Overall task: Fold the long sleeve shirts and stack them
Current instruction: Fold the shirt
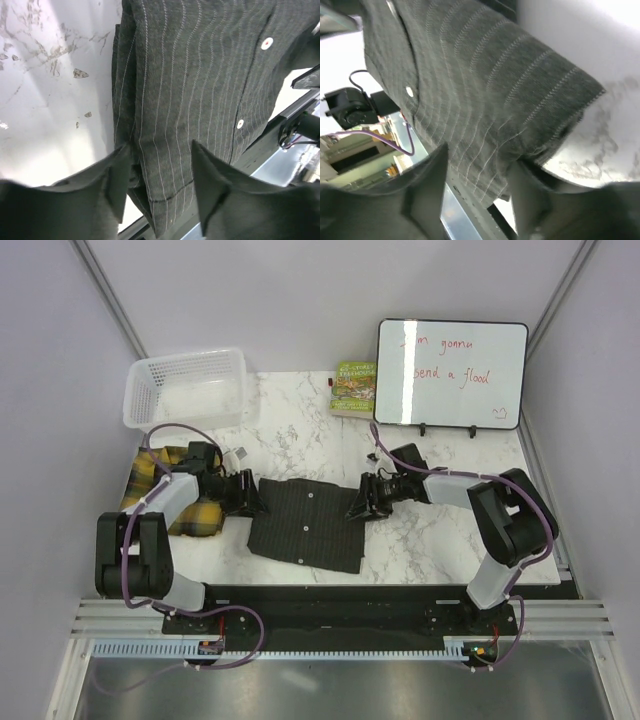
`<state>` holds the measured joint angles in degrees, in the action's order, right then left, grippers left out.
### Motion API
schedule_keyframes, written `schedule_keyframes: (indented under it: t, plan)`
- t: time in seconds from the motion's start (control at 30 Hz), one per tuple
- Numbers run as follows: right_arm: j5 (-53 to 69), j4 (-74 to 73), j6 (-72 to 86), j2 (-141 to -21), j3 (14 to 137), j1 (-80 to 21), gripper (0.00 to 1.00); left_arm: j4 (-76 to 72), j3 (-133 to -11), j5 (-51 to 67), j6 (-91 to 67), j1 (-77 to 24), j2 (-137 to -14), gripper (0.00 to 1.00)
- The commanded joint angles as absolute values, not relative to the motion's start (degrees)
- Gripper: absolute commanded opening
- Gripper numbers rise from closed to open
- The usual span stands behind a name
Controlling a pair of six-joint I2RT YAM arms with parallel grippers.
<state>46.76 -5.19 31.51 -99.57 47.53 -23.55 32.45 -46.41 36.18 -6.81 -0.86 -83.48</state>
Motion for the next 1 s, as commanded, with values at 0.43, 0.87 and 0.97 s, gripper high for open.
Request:
schedule_keyframes:
  t: [0.43,0.87,0.97]
  plan:
    - [38.86,-4.48,25.93,-106.87,58.00,-22.41,0.00,25.15,-52.12,31.12,-7.83,-0.62,-92.81,0.08]
    - [38.94,-19.14,10.03,-97.83,65.03,-20.48,0.47,29.17,-55.19,34.10,9.73,2.02,-77.64,0.53]
    - [37.53,-19.78,4.14,-95.89,67.41,-20.83,0.46,31.02,-56.25,41.20,13.96,1.76,-75.15,0.57]
